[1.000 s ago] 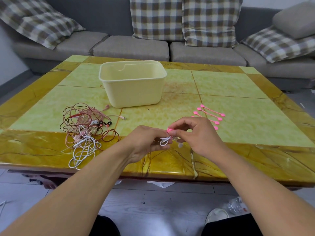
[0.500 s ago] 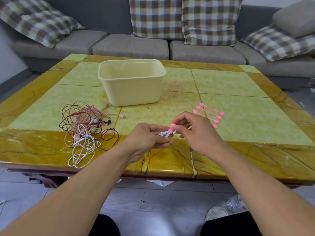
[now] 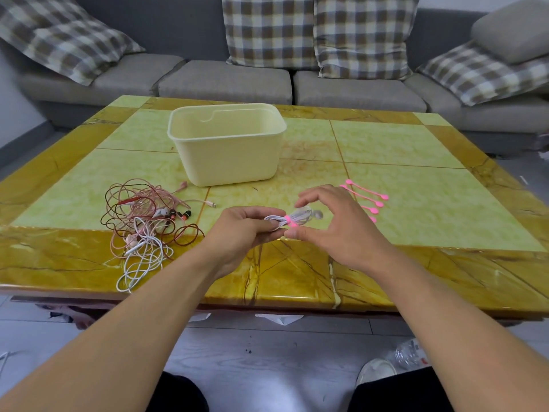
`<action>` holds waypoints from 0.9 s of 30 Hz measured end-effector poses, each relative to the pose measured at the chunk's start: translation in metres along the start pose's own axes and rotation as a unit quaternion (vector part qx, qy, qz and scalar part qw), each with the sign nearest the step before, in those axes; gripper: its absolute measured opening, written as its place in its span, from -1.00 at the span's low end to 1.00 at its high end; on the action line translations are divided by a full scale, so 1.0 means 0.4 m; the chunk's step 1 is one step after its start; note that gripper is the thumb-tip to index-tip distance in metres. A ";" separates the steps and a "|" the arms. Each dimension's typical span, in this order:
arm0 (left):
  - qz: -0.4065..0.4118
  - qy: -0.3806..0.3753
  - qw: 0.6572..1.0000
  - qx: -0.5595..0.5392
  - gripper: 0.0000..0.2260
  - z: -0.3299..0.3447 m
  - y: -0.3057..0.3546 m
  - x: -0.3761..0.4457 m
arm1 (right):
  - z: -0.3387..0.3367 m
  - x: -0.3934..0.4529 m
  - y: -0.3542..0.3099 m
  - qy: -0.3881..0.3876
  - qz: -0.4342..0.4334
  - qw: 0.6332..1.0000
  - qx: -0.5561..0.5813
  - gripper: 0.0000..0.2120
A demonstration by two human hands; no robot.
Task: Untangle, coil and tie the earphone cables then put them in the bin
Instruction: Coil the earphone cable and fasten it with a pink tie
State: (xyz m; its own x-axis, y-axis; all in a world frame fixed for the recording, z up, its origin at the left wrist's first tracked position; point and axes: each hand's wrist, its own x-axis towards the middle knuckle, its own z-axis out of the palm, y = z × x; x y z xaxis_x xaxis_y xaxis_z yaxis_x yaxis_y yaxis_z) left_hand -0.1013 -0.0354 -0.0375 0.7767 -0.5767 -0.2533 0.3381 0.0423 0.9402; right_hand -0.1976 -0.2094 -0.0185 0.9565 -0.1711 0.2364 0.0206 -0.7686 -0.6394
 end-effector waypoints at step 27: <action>-0.081 -0.029 0.950 -0.299 -0.89 0.012 0.035 -0.001 | 0.045 0.016 -0.011 0.041 -0.017 0.990 0.132 -0.74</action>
State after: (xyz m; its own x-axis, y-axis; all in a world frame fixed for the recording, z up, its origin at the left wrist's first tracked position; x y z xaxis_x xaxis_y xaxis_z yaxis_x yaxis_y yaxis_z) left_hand -0.0996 -0.0386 -0.0230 0.6637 -0.6590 -0.3537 0.7057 0.3949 0.5883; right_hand -0.1863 -0.1960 -0.0275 0.9276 -0.2053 0.3120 0.1374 -0.5893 -0.7961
